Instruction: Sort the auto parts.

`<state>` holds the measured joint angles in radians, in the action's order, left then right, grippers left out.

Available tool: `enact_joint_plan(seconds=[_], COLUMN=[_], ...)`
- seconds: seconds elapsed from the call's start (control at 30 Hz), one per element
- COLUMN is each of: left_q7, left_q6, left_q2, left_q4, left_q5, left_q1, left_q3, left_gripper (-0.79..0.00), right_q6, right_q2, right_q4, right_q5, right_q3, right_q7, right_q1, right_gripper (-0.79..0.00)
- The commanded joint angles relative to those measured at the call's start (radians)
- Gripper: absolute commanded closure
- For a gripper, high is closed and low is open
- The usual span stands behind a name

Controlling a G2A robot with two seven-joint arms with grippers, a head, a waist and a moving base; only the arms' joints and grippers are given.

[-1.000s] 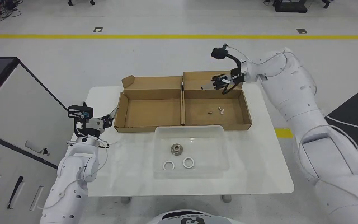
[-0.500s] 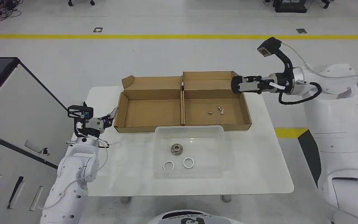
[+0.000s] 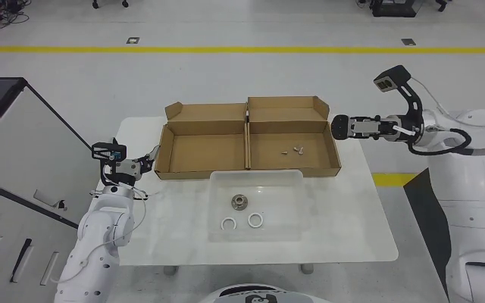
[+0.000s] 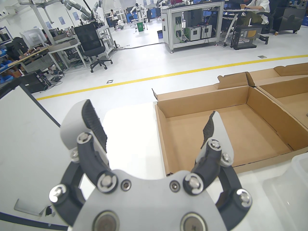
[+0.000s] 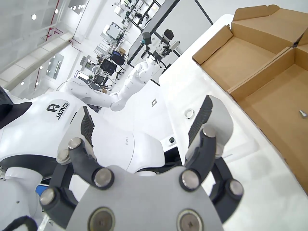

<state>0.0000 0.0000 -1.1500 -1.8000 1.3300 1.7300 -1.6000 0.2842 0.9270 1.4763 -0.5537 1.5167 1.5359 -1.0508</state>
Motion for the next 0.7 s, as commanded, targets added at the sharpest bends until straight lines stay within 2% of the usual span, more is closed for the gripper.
enact_joint_plan(seconds=[0.0, 0.27, 0.33, 0.5, 0.67], left_q7=[0.000, 0.000, -0.009, -0.206, -0.385], left_q6=[0.000, 0.000, -0.032, -0.192, -0.323], left_q2=[0.000, 0.000, 0.002, 0.017, 0.021], left_q4=[0.000, 0.000, -0.020, -0.149, -0.255], left_q5=[0.000, 0.000, 0.019, 0.136, 0.139], left_q1=[0.000, 0.000, -0.008, -0.036, -0.091], left_q3=[0.000, 0.000, 0.001, -0.002, 0.051], left_gripper=[-0.785, -0.785, -0.785, -0.785, -0.785], right_q6=[0.000, 0.000, 0.000, 0.000, 0.000], right_q2=[0.000, 0.000, 0.000, 0.000, 0.000], right_q4=[0.000, 0.000, 0.000, 0.000, 0.000], right_q5=[0.000, 0.000, 0.000, 0.000, 0.000], right_q3=[0.000, 0.000, 0.000, 0.000, 0.000], right_q7=[0.000, 0.000, 0.000, 0.000, 0.000], right_q1=[0.000, 0.000, 0.000, 0.000, 0.000], right_gripper=[-0.785, -0.785, -0.785, -0.785, -0.785])
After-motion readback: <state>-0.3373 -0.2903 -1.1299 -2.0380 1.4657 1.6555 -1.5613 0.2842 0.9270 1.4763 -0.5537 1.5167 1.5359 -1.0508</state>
